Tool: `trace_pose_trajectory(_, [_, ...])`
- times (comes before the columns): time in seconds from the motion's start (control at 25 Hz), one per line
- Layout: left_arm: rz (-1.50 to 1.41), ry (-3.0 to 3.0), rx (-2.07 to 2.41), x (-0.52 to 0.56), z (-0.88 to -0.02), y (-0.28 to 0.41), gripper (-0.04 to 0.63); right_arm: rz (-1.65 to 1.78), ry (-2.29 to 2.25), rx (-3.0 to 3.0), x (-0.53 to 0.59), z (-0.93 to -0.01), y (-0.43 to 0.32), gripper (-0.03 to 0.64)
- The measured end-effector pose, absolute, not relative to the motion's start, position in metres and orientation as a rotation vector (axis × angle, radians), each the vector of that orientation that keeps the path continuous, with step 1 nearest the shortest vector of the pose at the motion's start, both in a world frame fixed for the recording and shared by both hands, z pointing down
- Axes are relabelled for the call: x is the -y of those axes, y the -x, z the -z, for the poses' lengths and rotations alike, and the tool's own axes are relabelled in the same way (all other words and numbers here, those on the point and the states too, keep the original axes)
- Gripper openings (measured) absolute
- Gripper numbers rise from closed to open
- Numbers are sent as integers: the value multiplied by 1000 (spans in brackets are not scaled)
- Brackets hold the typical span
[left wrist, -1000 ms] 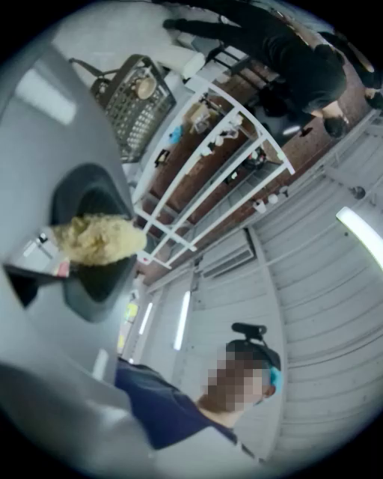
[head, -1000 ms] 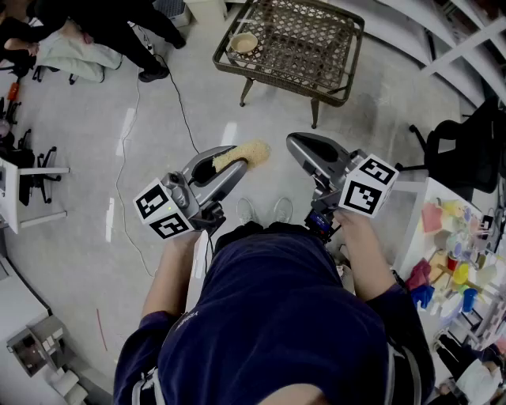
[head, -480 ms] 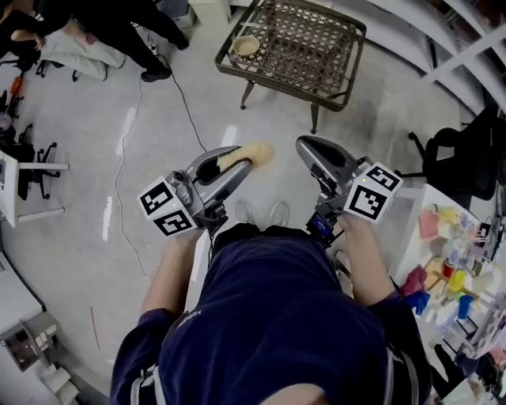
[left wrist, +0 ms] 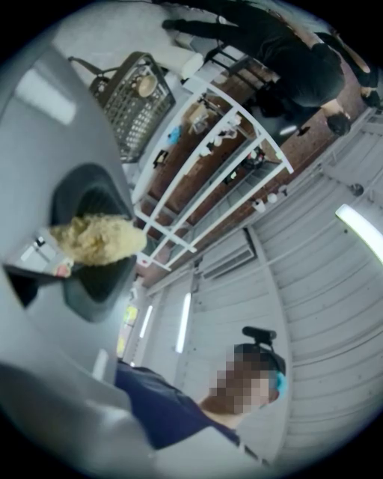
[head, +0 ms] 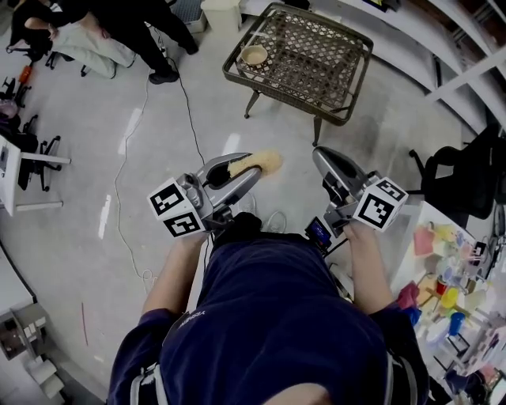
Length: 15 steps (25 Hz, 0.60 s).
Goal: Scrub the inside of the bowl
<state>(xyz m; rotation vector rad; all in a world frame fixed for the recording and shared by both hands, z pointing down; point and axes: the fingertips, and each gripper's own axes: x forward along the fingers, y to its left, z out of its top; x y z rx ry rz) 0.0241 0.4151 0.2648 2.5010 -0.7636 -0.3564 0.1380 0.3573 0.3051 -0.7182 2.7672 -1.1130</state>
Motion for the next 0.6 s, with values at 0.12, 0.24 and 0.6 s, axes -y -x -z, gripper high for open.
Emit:
trace_pose_trajectory(0.12, [354, -2491, 773, -406, -268, -16, 103, 1124, 714, -2775, -348, -308, -130, 9])
trace_pose_trajectory(0.24, [353, -2476, 772, -392, -276, -8, 103, 1132, 717, -2789, -336, -313, -122, 9])
trace_pose_trajectory(0.6, [360, -2476, 728, -314, -290, 25, 103, 1145, 800, -2789, -262, -326, -96, 9])
